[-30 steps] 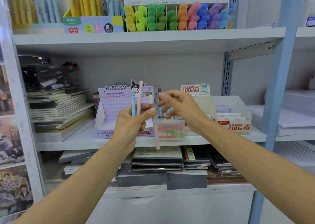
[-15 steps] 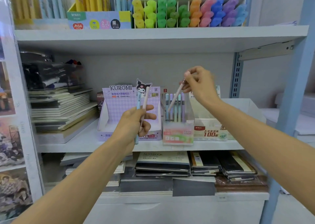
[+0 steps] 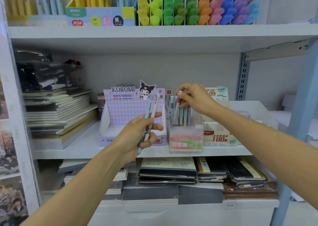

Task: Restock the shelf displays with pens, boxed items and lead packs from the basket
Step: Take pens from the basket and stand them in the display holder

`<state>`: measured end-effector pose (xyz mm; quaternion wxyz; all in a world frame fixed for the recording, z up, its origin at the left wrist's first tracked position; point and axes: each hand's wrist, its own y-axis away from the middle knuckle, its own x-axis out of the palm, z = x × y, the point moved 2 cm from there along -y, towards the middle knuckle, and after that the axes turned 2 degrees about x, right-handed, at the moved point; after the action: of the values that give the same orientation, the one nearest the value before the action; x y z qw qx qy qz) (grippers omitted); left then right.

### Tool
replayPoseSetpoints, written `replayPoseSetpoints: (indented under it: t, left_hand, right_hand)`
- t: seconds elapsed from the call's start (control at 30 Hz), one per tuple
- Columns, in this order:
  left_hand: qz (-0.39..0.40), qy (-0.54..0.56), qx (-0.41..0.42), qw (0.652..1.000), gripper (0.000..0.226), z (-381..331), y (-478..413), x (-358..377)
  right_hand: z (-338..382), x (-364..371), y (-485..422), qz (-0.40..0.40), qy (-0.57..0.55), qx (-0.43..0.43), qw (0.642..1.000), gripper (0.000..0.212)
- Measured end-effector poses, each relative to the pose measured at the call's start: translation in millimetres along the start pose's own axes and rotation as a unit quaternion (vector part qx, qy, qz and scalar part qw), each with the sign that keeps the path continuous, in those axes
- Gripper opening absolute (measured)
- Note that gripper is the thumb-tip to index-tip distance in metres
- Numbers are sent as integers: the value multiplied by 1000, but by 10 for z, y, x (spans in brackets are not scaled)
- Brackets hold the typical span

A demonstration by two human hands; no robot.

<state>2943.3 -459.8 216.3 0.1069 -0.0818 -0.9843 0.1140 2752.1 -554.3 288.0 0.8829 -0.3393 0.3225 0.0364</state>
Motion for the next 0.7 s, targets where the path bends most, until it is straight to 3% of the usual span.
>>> replayPoseSetpoints:
  t: [0.23, 0.4, 0.47, 0.53, 0.6, 0.7]
  left_hand:
    - [43, 28, 3, 999, 28, 2, 32, -110]
    - [46, 13, 15, 999, 27, -22, 98, -169]
    - [48, 2, 11, 999, 26, -29, 108, -162]
    - [51, -14, 9, 999, 26, -26, 108, -122]
    - [53, -22, 6, 998, 25, -27, 118, -54]
    - [39, -6, -5, 999, 32, -36, 152, 10]
  right_hand:
    - [-2, 237, -66, -47, -28, 8, 998, 9]
    - [99, 245, -62, -91, 124, -30, 988, 8]
    - [206, 184, -32, -78, 51, -24, 995, 16]
    - [303, 160, 46, 13, -125, 5, 992, 20]
    - [355, 140, 158, 94, -189, 4, 977, 18]
    - [335, 45, 285, 79, -239, 1, 968, 7]
